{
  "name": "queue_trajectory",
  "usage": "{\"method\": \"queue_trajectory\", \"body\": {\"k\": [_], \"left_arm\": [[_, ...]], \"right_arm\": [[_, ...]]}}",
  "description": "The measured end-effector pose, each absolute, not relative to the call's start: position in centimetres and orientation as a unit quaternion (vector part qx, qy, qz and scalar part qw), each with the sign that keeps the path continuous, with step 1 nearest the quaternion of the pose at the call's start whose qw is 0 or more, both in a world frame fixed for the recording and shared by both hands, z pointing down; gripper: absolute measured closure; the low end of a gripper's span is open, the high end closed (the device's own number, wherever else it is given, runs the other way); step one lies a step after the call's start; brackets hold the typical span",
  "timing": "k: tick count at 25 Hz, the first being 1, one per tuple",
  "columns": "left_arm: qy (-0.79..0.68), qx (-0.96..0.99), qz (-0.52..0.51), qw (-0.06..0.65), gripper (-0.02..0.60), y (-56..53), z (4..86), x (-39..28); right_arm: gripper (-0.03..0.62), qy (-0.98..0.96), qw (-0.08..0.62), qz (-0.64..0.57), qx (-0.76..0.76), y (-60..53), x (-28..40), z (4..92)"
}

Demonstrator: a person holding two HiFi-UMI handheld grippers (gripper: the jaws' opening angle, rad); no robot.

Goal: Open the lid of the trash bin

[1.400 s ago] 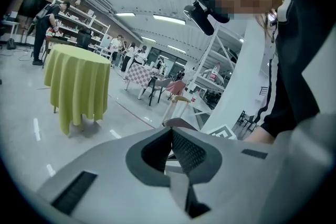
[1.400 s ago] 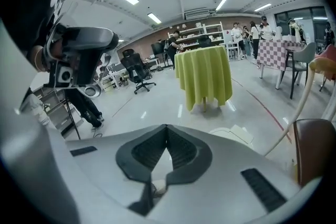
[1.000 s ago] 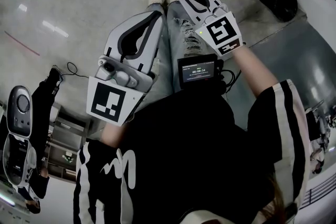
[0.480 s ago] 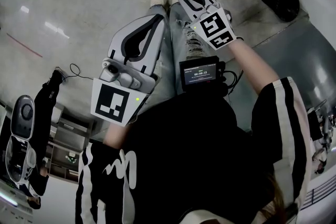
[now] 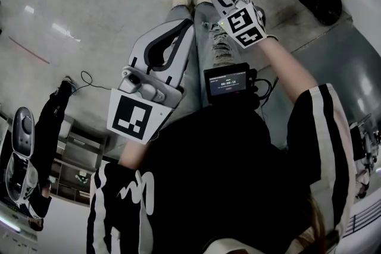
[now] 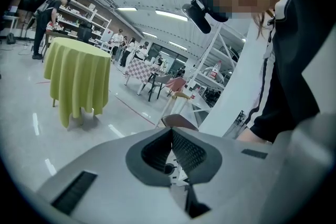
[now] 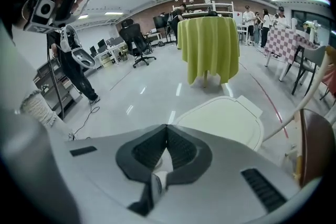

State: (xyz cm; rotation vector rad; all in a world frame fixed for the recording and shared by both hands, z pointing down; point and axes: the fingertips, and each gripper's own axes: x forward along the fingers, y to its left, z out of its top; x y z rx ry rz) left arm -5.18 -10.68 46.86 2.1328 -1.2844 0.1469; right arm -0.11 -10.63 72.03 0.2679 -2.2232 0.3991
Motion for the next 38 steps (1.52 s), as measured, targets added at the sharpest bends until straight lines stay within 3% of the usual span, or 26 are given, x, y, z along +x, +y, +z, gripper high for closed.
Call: {"method": "queue_trajectory", "body": {"k": [38], "left_arm": [[-0.496,0.801,0.053,0.331,0.574,-10.1,46.8,-4.8]], "right_arm": [[0.591,-0.806,0.569,0.123,0.108,-9.3,3.2,81.6]]}}
